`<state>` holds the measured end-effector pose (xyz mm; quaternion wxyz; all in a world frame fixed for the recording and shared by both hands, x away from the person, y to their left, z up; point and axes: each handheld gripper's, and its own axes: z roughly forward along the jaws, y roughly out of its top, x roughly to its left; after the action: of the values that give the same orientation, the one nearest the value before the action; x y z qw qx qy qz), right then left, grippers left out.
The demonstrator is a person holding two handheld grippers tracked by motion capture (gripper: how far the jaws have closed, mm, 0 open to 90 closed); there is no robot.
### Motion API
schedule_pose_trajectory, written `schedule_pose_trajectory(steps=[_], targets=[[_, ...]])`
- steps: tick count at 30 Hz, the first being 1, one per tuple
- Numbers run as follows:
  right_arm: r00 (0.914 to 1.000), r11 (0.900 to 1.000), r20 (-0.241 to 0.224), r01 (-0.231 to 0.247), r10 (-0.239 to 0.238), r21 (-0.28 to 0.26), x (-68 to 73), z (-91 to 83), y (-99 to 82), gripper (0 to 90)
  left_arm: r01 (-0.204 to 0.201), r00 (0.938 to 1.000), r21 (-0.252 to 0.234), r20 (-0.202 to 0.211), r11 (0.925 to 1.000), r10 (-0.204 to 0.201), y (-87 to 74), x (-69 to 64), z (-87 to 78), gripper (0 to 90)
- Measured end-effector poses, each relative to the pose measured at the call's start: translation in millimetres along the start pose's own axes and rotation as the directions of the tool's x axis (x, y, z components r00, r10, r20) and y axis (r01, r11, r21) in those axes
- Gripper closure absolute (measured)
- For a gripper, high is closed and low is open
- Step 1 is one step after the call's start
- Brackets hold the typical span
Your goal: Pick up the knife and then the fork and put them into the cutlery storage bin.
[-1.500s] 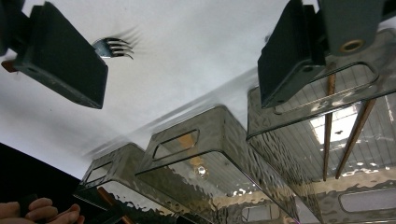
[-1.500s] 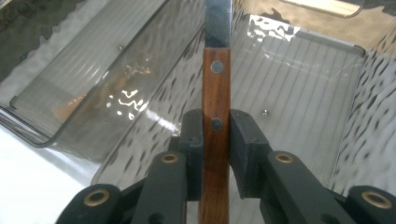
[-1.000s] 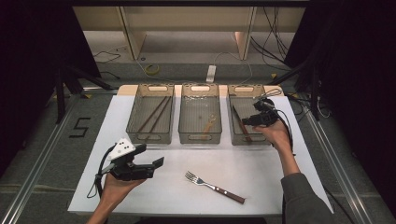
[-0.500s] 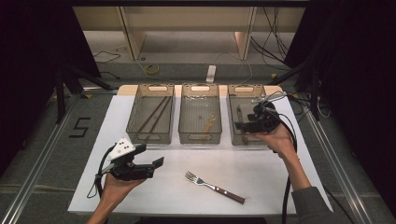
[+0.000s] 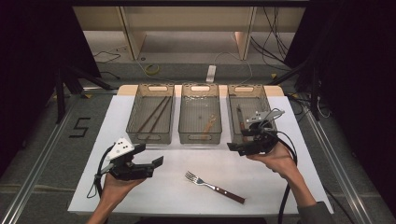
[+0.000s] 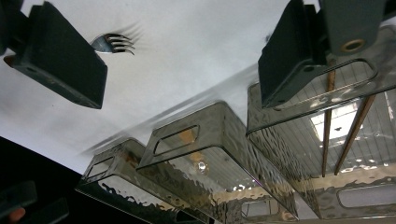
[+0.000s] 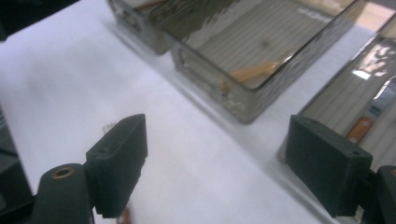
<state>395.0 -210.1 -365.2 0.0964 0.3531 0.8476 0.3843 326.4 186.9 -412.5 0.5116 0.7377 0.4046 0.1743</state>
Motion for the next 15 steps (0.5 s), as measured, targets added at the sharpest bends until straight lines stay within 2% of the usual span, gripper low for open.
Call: schedule_pose_trajectory(steps=[10, 13, 15], targets=[[0.9976, 0.9955, -0.039, 0.059, -0.057, 0.074, 27.8, 8.2, -10.8, 20.2, -0.005, 1.0, -0.001, -0.004, 1.0, 0.005, -0.1, -0.5, 0.1, 15.1], [0.9946, 0.9893, -0.062, 0.09, -0.083, 0.115, 37.0, 13.6, -15.3, 21.8, -0.007, 1.0, 0.004, -0.006, 1.0, 0.007, -0.3, -0.4, 0.3, 15.0], [0.9907, 0.9802, -0.086, 0.118, -0.106, 0.159, 43.5, 20.0, -19.0, 22.2, -0.003, 1.0, 0.001, -0.005, 1.0, 0.003, -0.1, -0.5, 0.5, 15.0]])
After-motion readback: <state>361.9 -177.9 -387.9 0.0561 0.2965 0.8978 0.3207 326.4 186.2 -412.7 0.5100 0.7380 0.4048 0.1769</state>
